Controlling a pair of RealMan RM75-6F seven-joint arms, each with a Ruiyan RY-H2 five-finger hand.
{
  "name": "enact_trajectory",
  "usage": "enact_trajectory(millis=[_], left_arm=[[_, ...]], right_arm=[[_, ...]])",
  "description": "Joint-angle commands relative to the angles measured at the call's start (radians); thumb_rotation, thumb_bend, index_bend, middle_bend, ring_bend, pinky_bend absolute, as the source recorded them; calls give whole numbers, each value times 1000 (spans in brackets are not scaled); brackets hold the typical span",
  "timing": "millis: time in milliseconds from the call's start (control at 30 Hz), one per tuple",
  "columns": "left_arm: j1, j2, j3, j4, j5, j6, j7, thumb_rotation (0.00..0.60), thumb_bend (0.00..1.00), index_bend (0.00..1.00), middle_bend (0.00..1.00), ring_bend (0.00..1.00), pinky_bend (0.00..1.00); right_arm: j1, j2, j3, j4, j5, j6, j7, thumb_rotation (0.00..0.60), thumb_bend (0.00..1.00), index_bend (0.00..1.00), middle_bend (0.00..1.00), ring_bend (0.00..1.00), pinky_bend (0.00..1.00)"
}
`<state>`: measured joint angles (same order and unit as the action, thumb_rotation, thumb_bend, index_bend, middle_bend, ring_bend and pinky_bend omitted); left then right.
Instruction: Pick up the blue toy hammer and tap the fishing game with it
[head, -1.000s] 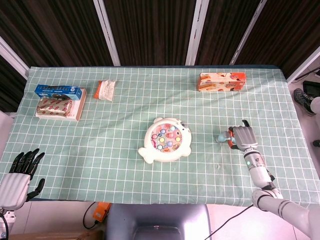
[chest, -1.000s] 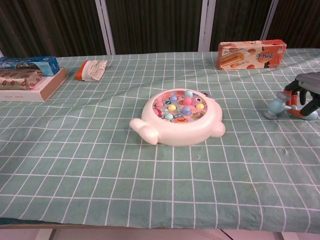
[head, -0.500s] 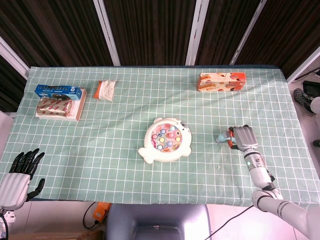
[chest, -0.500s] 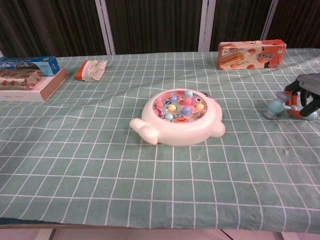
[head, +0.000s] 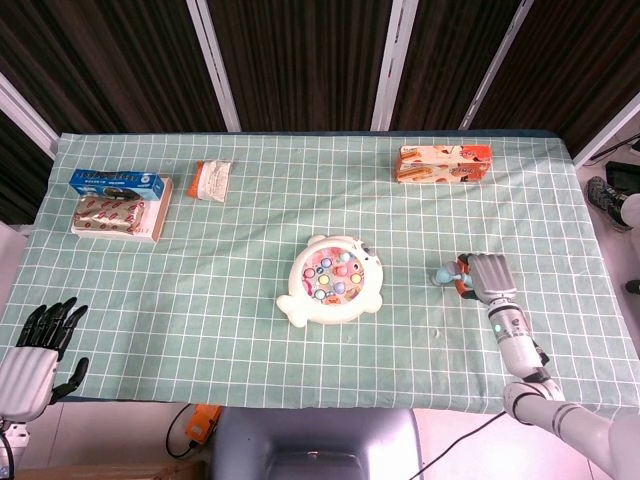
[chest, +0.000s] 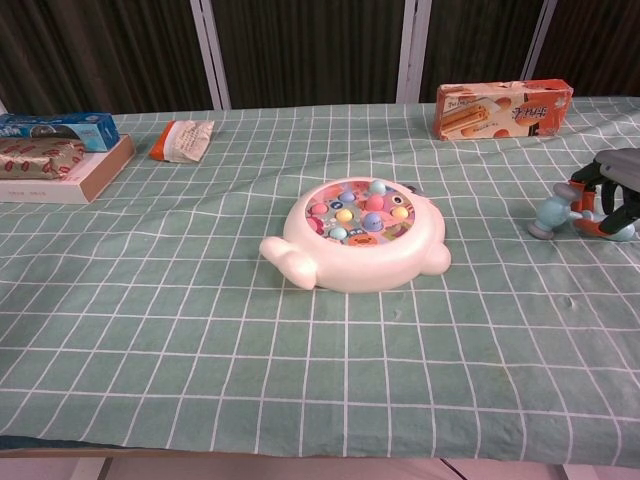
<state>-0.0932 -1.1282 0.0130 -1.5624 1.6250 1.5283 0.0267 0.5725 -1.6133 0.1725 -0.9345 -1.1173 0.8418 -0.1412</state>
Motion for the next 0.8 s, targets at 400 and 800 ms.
enact_trajectory(millis=[400,800], left_arm=[[2,2,0,2,2,5,-6,600,426,0,0,0,0],[3,3,1,2,10,12,-12,600,425,0,0,0,0]], right_arm=[[-1,22,24,-36,-27,52,16,600,557,938,708,644,689],[16,161,90,-299,12,111,-77,600,562,965,721,655,705]])
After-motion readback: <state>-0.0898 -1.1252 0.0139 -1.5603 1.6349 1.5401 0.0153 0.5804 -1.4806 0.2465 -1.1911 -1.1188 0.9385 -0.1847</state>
